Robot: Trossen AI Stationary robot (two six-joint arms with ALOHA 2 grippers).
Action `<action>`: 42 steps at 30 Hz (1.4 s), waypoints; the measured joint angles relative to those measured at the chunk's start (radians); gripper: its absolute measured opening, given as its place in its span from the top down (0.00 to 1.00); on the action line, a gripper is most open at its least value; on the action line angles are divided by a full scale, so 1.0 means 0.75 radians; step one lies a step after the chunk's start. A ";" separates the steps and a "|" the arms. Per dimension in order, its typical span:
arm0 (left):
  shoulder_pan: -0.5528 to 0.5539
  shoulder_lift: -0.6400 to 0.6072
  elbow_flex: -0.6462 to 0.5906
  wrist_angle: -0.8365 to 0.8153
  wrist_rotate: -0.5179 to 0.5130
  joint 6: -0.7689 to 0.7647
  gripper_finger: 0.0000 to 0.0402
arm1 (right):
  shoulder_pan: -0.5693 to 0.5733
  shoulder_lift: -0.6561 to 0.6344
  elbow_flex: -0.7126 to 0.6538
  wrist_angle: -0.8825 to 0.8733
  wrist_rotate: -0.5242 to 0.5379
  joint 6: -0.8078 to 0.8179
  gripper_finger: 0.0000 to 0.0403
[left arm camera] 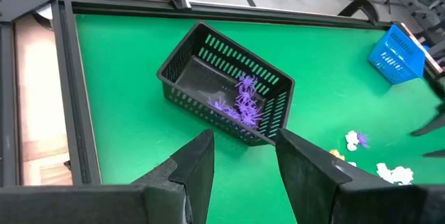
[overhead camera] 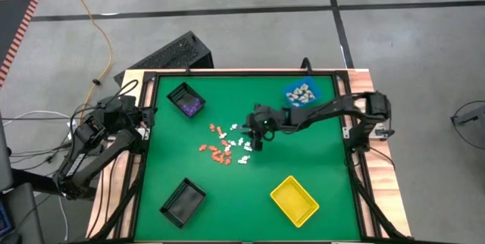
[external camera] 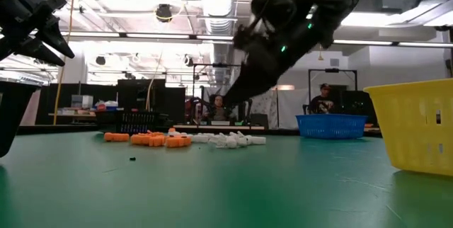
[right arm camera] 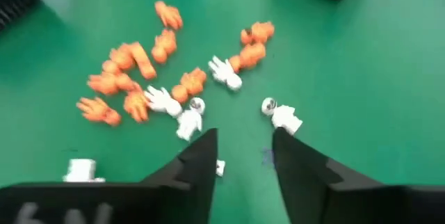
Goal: Sort Halloween decoration
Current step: Put the purple spider toy into the top black basket
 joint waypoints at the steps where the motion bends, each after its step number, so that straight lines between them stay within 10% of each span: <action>1: 0.000 0.000 0.000 0.000 0.003 0.000 0.64 | 0.002 0.026 0.007 0.015 0.001 -0.001 0.54; 10: 0.000 0.000 0.000 -0.012 0.008 -0.006 0.64 | 0.004 0.210 0.104 0.015 0.099 -0.102 0.36; 34: 0.000 0.000 0.000 -0.017 0.007 -0.010 0.64 | -0.066 0.370 0.141 0.031 0.092 0.090 0.52; 42: 0.000 0.000 0.000 -0.017 0.005 -0.010 0.64 | -0.054 0.363 0.146 0.014 0.091 0.103 0.75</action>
